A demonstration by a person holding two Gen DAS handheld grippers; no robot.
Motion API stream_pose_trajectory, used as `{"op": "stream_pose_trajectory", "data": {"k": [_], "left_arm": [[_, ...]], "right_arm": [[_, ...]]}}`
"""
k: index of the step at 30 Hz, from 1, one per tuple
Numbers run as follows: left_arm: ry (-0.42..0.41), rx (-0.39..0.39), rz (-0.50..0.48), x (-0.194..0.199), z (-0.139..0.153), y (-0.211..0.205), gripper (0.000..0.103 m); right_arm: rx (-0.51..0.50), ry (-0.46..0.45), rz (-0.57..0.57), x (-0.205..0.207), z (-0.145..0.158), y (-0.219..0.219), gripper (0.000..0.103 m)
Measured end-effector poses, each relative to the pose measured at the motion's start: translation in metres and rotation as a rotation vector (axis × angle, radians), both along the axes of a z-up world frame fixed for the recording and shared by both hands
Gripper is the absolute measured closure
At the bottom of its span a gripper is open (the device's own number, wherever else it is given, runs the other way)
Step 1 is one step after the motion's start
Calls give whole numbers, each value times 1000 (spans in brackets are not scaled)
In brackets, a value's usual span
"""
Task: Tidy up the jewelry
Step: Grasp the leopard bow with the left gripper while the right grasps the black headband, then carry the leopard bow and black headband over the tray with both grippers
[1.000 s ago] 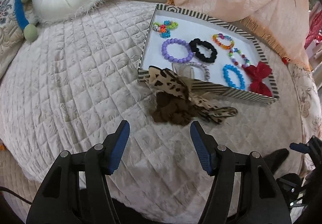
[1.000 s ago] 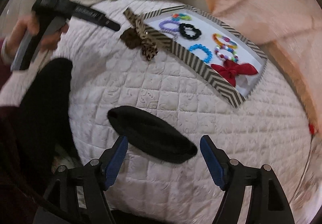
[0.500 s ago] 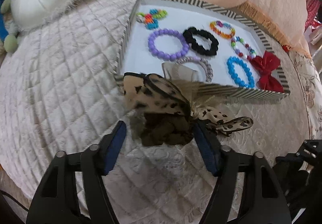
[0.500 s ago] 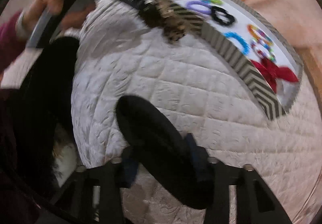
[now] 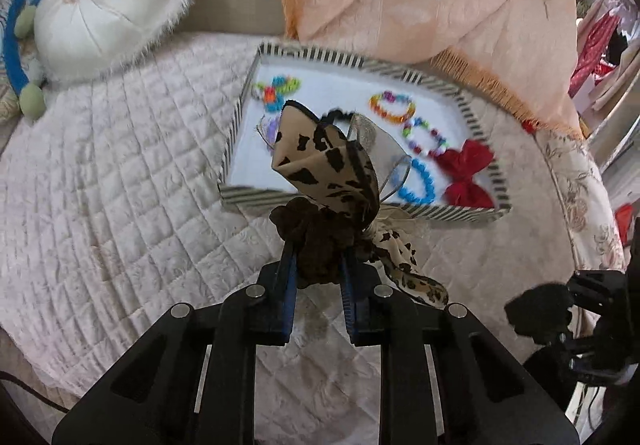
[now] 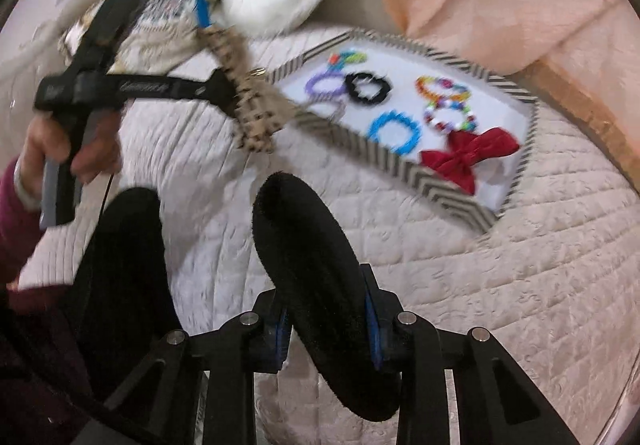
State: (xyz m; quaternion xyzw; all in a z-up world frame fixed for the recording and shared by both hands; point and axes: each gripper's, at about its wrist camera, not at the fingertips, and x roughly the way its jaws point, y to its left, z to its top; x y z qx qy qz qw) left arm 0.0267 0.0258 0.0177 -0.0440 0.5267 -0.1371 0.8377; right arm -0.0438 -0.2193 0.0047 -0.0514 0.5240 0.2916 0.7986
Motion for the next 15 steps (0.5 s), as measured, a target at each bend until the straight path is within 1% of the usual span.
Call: {"op": "stream_pose_trajectory", "data": {"k": [3, 7, 12, 15], "left_arm": [[-23, -6, 3, -2, 13, -1, 85], [-54, 9, 16, -5, 25, -4, 85], [-75, 5, 24, -2, 35, -7, 85], [-99, 21, 26, -1, 40, -9, 85]], "right_arm": [[18, -13, -47, 4, 8, -3, 74], [30, -42, -80, 9, 24, -2, 74], [62, -53, -136, 22, 31, -6, 74], [70, -56, -164, 31, 34, -8, 74]]}}
